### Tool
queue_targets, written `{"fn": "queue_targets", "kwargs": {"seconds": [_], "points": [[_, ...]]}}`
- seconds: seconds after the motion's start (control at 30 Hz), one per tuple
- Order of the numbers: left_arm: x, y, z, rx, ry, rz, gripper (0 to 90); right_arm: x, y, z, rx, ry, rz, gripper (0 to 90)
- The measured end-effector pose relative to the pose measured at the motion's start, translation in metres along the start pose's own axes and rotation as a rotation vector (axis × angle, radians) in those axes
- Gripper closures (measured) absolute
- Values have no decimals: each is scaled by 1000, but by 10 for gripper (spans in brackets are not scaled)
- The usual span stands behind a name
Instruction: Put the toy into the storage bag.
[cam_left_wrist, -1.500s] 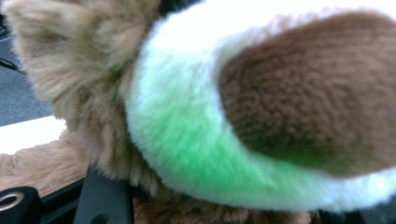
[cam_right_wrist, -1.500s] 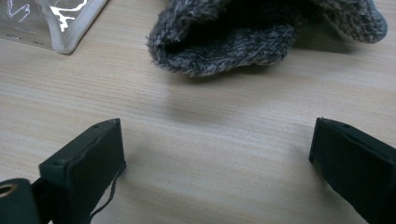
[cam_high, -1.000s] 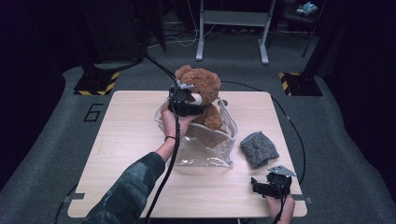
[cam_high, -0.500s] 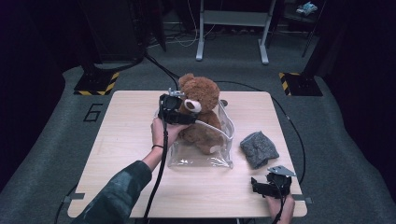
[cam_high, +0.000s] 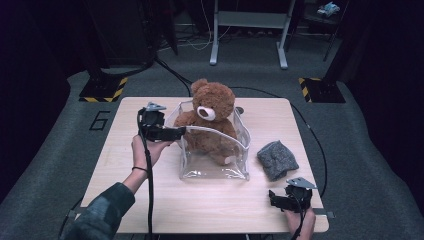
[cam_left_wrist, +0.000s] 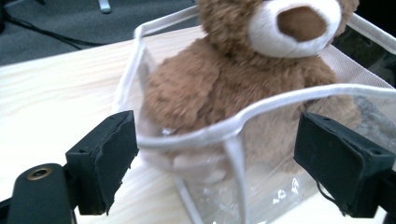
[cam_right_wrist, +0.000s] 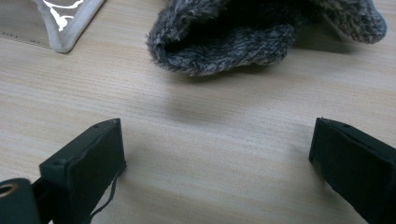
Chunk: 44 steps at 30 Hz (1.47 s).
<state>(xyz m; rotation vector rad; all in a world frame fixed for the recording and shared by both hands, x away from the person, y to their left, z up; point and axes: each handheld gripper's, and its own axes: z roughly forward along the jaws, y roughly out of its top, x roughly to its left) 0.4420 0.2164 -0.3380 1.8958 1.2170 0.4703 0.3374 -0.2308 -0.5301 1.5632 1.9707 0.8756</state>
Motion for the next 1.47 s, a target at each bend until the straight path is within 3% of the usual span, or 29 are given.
{"fn": "queue_targets", "kwargs": {"seconds": [0.33, 0.4, 0.43, 0.47, 0.5, 0.53, 0.57, 0.67, 0.7, 0.77, 0.83, 0.93, 0.97, 1.1, 1.13, 1.17, 1.33, 1.47], "points": [[27, -32, -23, -13, 30, -32, 124, 0, 0, 0, 2, -2, -2, 28], [35, -48, -26, -2, 38, -38, 122, 0, 0, 0, 2, -2, -1, 28], [35, -48, -26, -2, 38, -38, 122, 0, 0, 0, 2, -2, -1, 28], [40, -62, -26, 6, 45, -50, 122, 1, 0, 0, 5, -7, -3, 28], [40, -62, -26, 6, 45, -50, 121, 1, 0, 0, 5, -7, -3, 28], [46, -78, -25, 16, 58, -59, 122, 1, 0, 0, 5, -8, -5, 28], [46, -78, -25, 16, 58, -59, 123, 1, 0, 0, 5, -8, -5, 28], [55, -109, -18, 54, 59, -78, 124, 1, 0, 1, 5, -8, -8, 28], [55, -109, -18, 54, 59, -78, 125, 1, 0, 1, 5, -8, -8, 28], [60, -137, -9, 83, 76, -87, 125, 1, 0, 1, 5, -8, -8, 28], [62, -145, -7, 101, 81, -85, 128, 1, 0, 1, 5, -7, -8, 28], [68, -175, 6, 148, 85, -103, 126, 1, 0, 1, 5, -7, -7, 28], [68, -175, 6, 148, 85, -103, 126, 1, 0, 1, 5, -7, -7, 28], [77, -200, 17, 139, 95, -155, 125, 1, 0, 1, 7, -7, -4, 28], [77, -207, 19, 110, 137, -145, 128, 1, 0, 1, 6, -7, -6, 28], [77, -208, 20, 103, 150, -117, 128, 1, 1, 1, 8, -8, -6, 28], [76, -215, 22, 37, 172, -107, 127, 1, 1, 1, 8, -8, -9, 26], [76, -214, 24, 48, 195, -73, 136, 1, 1, 1, 11, -9, -12, 16]]}}
